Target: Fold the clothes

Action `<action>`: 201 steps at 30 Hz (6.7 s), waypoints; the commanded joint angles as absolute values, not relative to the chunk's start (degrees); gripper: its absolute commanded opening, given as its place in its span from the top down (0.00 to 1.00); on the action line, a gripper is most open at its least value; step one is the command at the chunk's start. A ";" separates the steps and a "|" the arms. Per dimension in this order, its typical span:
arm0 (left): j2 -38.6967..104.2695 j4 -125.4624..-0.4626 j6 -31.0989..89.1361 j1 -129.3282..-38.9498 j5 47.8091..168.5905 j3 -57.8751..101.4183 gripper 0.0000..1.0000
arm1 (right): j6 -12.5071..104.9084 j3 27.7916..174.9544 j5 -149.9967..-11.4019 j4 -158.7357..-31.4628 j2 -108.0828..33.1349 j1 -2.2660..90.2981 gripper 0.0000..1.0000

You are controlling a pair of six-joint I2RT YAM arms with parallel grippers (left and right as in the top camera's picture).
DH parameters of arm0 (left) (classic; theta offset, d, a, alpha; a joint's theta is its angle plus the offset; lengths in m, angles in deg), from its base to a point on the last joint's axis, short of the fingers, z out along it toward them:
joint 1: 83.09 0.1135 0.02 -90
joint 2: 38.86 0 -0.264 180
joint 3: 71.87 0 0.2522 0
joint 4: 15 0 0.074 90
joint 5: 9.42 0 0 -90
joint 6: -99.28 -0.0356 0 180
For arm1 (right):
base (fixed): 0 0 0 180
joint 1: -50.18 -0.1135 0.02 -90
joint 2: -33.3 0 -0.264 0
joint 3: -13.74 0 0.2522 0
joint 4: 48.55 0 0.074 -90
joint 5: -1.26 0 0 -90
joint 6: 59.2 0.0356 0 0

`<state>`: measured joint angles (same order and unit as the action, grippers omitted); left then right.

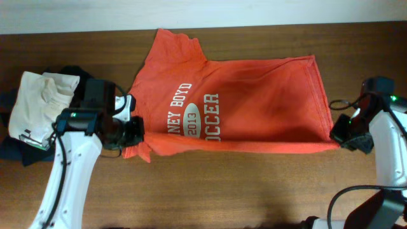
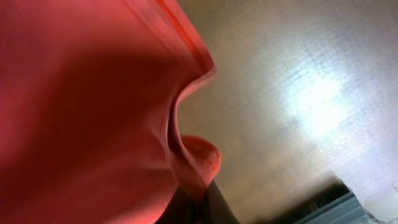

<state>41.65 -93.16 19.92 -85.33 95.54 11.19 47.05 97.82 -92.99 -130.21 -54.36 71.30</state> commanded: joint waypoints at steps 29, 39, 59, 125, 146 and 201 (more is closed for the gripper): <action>63.09 -78.43 24.48 -85.18 83.92 6.30 0.06 | 46.79 90.98 -98.72 -107.72 -69.31 68.29 0.59; 63.27 -69.97 24.51 -85.18 82.39 -3.67 0.77 | 47.86 89.73 -101.65 -108.38 -69.31 68.31 0.86; 59.77 -90.54 27.67 -85.18 82.28 -3.63 1.00 | 58.07 89.82 -96.47 -125.16 -74.12 79.81 0.94; 81.47 -57.99 19.98 -85.44 98.39 22.30 1.00 | 43.08 100.58 -88.12 -66.89 -88.65 66.74 0.51; 66.00 -79.02 19.96 -81.79 101.42 28.11 0.99 | 43.27 100.60 -90.85 -106.37 -66.14 70.71 0.96; 66.65 -96.59 27.65 -113.00 103.22 29.81 1.00 | 39.60 91.96 -85.93 -127.39 -66.55 76.07 0.66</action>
